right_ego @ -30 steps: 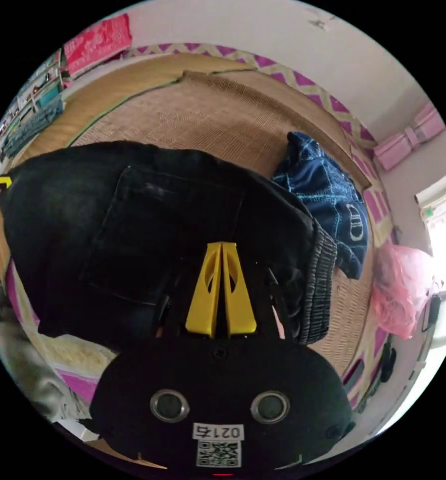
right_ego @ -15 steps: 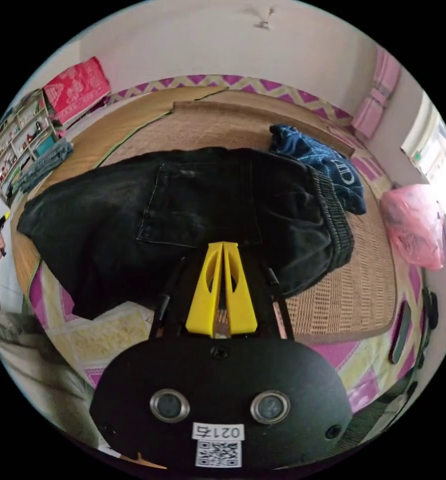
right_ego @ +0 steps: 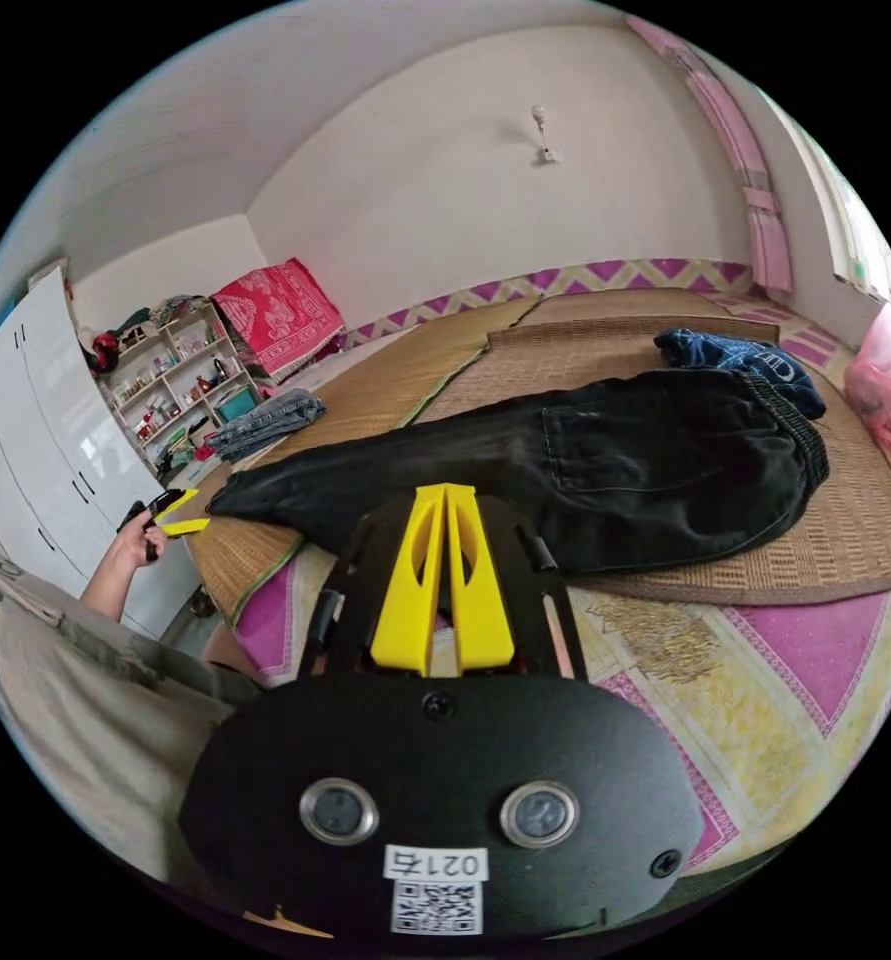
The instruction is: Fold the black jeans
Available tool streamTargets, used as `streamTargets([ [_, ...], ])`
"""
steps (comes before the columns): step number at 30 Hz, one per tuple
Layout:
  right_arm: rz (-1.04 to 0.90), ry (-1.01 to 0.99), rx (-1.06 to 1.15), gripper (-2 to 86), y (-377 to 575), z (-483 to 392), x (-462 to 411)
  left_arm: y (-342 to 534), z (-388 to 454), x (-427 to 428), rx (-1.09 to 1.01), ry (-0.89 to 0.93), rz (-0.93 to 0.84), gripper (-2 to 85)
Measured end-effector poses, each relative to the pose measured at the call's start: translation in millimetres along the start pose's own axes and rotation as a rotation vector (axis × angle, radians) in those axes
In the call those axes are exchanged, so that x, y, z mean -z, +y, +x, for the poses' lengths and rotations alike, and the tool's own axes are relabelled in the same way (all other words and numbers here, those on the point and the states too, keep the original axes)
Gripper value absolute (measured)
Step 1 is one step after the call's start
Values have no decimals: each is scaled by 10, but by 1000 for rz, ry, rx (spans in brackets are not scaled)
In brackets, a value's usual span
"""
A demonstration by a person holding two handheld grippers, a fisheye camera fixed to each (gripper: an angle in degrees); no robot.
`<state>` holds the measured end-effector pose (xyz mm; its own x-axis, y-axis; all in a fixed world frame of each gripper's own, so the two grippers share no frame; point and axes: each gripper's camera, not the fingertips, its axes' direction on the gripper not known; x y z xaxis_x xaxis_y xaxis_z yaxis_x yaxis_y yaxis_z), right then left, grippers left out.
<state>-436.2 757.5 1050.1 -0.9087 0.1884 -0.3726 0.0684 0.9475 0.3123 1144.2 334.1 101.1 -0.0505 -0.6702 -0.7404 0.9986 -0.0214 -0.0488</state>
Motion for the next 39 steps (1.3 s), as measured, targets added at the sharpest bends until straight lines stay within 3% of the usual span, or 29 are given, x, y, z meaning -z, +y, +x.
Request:
streamTargets([
  [3, 5, -55, -27, -6, 175, 65, -43, -158, -41, -74, 163, -161, -44, 24],
  [5, 25, -90, -58, -6, 280, 137, -67, -258, -172, -135, 236, -145, -57, -1],
  [12, 72, -267, -223, -6, 673, 565, -295, -177, -300, -218, 149, -27, 36, -10],
  [23, 69, -278, -272, -6, 842, 929, -542, -13, -614, -196, 105, 112, 71, -9],
  [27, 58, -314, -300, -6, 875, 998, -735, 7, -575, -219, 34, 87, 82, -6],
  [30, 48, -325, -305, -6, 878, 1015, -861, 11, -557, -237, 18, 106, 86, 4],
  [39, 47, -355, -330, -6, 899, 1069, -1127, 87, -311, -156, 56, 172, 74, 171],
])
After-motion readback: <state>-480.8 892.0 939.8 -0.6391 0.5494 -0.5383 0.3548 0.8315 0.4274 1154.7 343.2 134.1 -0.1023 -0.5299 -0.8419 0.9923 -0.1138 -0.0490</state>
